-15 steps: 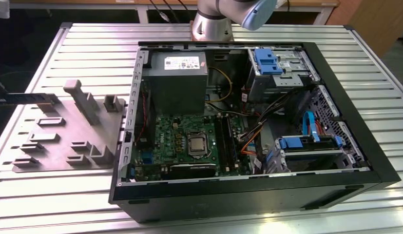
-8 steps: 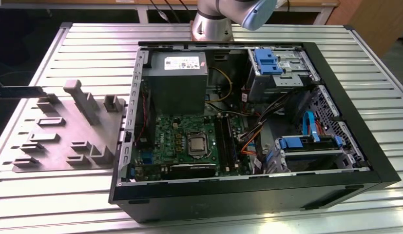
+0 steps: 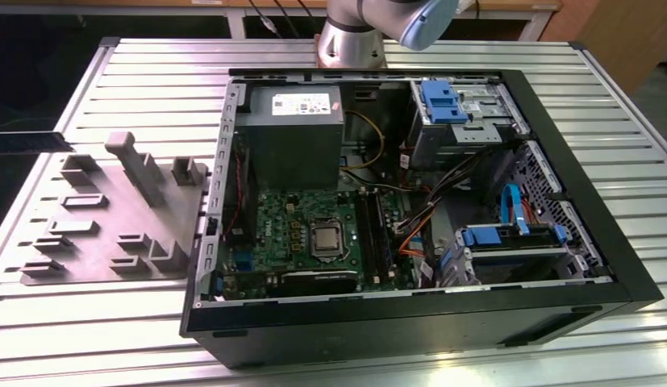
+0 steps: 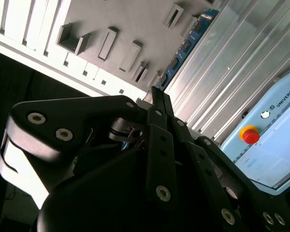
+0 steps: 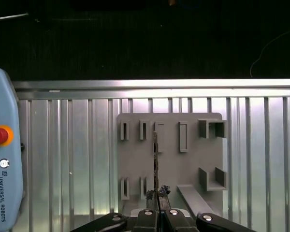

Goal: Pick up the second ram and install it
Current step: 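Pick up the second ram and move it above second insertion slot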

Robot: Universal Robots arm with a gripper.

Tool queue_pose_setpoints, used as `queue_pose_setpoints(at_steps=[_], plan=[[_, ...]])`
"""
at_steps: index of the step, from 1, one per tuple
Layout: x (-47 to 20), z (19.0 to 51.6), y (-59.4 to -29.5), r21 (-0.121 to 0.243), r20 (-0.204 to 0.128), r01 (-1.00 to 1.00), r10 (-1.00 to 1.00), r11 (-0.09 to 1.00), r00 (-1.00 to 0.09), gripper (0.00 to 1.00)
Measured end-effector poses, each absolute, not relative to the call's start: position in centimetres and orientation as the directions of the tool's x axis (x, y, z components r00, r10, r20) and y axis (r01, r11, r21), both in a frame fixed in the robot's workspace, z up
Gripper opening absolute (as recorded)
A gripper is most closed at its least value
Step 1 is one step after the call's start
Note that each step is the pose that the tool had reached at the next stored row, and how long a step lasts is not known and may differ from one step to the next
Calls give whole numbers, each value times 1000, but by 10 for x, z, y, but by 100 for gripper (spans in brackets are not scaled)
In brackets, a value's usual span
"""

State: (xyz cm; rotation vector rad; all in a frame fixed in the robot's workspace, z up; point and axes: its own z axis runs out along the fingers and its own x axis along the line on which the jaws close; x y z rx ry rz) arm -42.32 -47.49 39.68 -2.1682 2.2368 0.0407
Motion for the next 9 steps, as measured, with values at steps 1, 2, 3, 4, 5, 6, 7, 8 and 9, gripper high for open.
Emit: queue_pose_setpoints(at_steps=[1, 2, 3, 4, 5, 6, 7, 8, 9], plan=[[-423, 397, -475, 0, -38, -1000, -999, 31, -31, 11], [-423, 398, -475, 0, -38, -1000, -999, 31, -31, 11], [-423, 399, -475, -1, -38, -1000, -999, 31, -31, 11], [-423, 400, -475, -1, -39, -1000, -999, 31, -31, 11], [-423, 401, -475, -1, -39, -1000, -999, 31, -31, 11], [-423, 402, -475, -1, -39, -1000, -999, 31, -31, 11], [-423, 403, -475, -2, -40, -1000, -999, 31, -31, 11], [-423, 403, -475, -2, -40, -1000, -999, 31, -31, 11], [-423, 403, -475, -2, -40, -1000, -999, 31, -31, 11]])
